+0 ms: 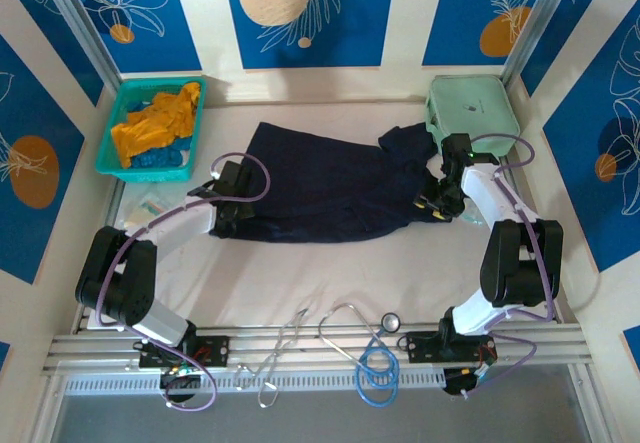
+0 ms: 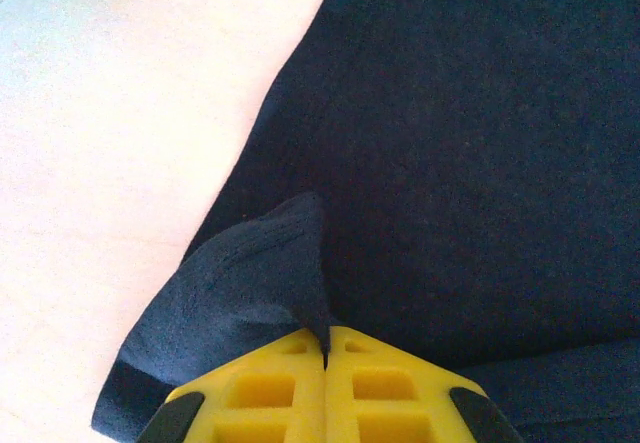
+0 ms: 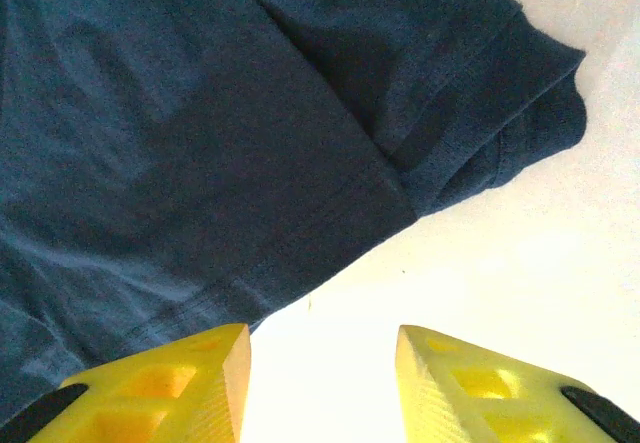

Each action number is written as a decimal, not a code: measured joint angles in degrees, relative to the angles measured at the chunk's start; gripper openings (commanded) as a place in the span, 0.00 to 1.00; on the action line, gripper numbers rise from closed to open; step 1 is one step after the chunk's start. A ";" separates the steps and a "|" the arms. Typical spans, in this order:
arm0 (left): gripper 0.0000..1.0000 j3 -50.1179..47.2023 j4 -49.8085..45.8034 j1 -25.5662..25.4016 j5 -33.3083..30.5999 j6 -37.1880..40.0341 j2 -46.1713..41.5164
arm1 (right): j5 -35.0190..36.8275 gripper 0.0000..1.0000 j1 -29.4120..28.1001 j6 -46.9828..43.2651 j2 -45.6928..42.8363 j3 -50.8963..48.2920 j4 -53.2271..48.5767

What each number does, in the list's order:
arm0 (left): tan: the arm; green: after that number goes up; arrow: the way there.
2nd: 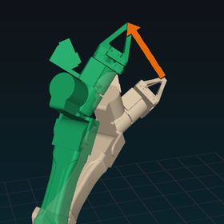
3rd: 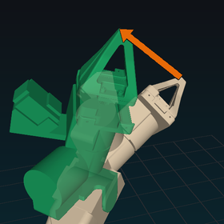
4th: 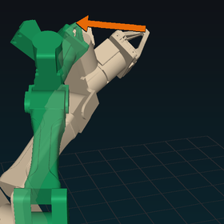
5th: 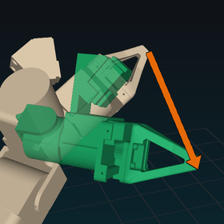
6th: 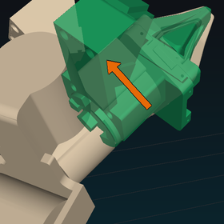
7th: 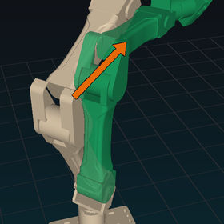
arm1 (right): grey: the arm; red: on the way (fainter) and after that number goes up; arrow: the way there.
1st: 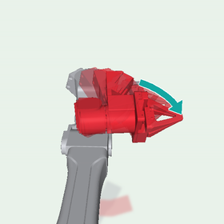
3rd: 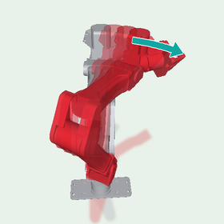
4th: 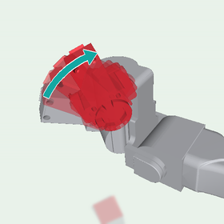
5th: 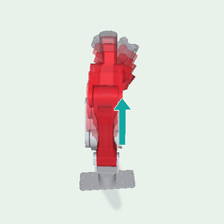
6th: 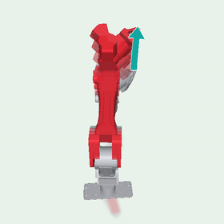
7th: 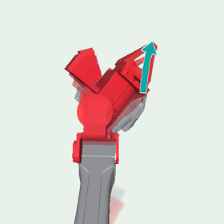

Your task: Fold and stack the t-shirts

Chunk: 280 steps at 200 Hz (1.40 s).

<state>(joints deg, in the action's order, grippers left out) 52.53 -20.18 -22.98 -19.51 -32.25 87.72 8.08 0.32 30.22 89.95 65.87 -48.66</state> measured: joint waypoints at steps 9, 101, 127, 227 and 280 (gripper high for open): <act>0.00 0.00 0.09 0.00 0.00 0.02 0.11 | 0.48 0.45 0.02 -0.11 0.20 0.07 -0.04; 0.00 0.00 0.52 0.00 0.68 -0.02 1.40 | 2.03 0.48 0.66 -2.62 10.82 2.67 2.71; 0.00 0.02 0.52 0.00 0.68 -0.20 1.57 | 2.03 0.49 0.72 -2.84 11.02 2.67 3.13; 0.00 0.02 0.52 0.00 1.05 -0.20 2.14 | 1.92 0.52 0.79 -2.80 11.02 2.23 4.81; 0.00 0.02 0.52 0.00 1.07 -0.22 2.14 | 0.87 0.46 0.79 -2.71 11.37 0.55 5.95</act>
<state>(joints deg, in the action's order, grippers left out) 52.56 -19.66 -22.98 -18.44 -32.47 89.86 8.95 1.10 27.51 101.32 66.41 -42.72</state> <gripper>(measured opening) 0.062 0.478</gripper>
